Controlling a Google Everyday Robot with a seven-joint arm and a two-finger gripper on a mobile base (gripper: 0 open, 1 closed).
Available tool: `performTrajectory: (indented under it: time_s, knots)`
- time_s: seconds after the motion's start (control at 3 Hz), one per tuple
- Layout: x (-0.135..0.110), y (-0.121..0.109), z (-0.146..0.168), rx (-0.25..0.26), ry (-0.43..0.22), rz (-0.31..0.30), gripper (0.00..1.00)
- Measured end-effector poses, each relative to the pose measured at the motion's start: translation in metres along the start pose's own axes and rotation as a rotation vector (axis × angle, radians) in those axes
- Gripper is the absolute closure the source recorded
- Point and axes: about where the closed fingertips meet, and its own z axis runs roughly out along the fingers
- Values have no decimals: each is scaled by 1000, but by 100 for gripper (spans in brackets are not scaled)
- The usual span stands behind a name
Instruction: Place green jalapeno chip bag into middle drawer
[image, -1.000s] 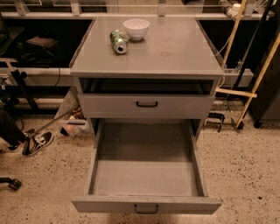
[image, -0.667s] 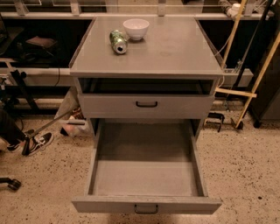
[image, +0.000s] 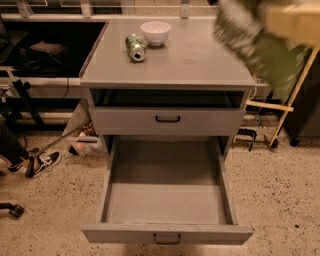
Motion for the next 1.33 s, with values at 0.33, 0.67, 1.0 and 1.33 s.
performTrajectory:
  time_s: [0.33, 0.67, 1.0, 1.33]
  knots:
    - [-1, 36, 16, -44, -36, 5, 100]
    - [-1, 36, 16, -44, -36, 5, 100]
    - [13, 52, 37, -77, -47, 21, 100]
    - [65, 119, 125, -203, -62, 36, 100]
